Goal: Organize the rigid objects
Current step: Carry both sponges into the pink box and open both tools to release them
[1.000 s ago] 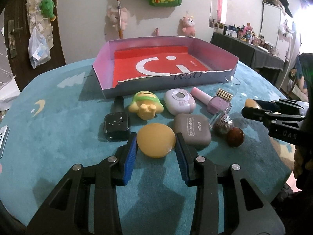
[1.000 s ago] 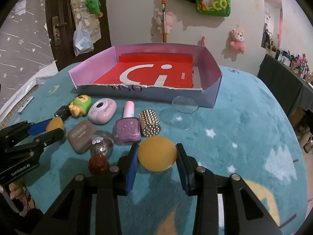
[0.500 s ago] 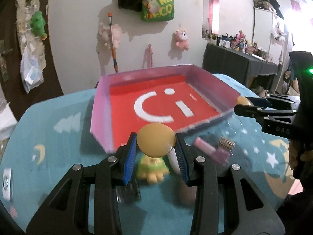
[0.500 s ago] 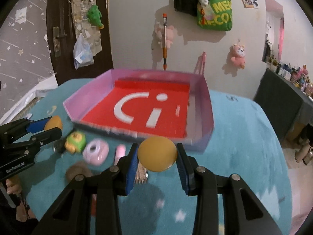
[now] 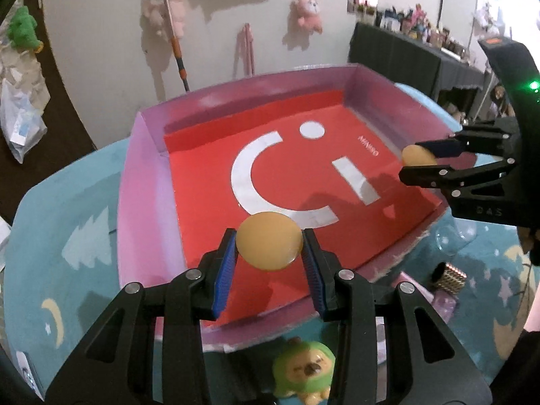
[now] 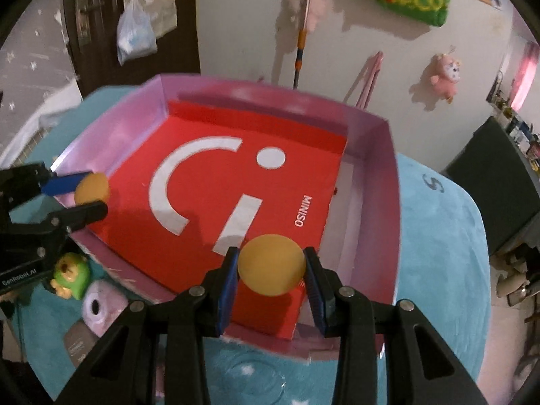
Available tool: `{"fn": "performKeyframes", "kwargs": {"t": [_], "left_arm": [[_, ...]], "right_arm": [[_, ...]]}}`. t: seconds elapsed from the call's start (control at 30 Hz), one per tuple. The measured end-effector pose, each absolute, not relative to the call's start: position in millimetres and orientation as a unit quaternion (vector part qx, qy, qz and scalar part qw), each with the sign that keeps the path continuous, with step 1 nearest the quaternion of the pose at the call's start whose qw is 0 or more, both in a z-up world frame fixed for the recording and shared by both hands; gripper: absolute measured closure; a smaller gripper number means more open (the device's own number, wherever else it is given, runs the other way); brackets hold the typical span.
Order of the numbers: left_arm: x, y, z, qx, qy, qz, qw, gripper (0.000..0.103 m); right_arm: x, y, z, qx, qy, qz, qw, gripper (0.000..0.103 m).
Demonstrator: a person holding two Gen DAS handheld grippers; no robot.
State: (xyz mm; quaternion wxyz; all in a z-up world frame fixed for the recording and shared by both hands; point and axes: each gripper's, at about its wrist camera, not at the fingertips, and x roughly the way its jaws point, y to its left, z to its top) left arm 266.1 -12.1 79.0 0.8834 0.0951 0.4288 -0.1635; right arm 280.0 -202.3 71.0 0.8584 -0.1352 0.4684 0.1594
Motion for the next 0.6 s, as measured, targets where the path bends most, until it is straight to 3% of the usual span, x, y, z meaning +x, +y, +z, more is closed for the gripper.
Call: {"fn": "performKeyframes", "kwargs": {"t": [0.6], "left_arm": [[286,-13,53,0.098,0.485,-0.154,0.855,0.067]], "right_arm": [[301,-193,46,-0.184,0.519,0.146,0.822,0.064]]}}
